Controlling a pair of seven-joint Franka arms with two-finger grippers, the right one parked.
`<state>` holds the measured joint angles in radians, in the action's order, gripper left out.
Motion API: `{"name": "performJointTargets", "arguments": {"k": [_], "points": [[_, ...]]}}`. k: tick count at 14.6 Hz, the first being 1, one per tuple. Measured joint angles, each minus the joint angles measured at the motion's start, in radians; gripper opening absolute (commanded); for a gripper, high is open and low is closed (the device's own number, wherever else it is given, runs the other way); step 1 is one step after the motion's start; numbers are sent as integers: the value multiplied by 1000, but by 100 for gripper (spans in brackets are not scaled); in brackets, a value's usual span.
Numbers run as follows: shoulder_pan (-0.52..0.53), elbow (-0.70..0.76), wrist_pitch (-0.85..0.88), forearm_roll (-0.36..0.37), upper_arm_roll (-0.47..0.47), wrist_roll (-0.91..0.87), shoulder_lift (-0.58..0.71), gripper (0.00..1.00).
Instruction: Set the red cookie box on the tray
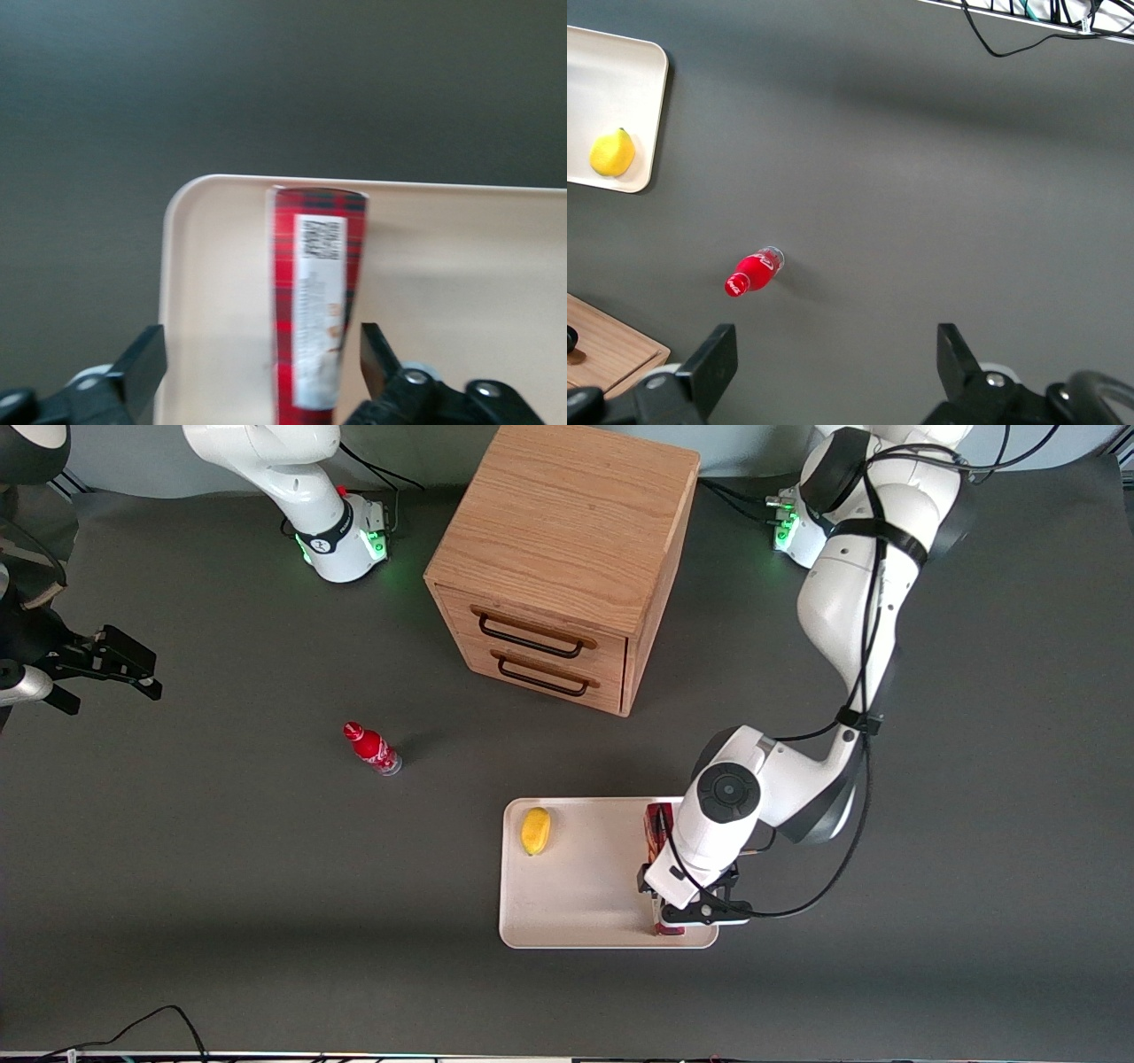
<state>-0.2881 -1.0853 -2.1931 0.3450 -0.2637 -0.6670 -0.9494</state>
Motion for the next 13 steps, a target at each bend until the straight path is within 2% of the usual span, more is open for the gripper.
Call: {"name": "performJointTargets", "arguments": {"k": [2, 6, 9, 13], "points": [[49, 13, 129, -15, -31, 19, 73, 100], [250, 17, 404, -97, -131, 248, 260, 100], [377, -10, 568, -178, -140, 437, 387, 100], [503, -55, 730, -203, -144, 579, 532, 100]]}}
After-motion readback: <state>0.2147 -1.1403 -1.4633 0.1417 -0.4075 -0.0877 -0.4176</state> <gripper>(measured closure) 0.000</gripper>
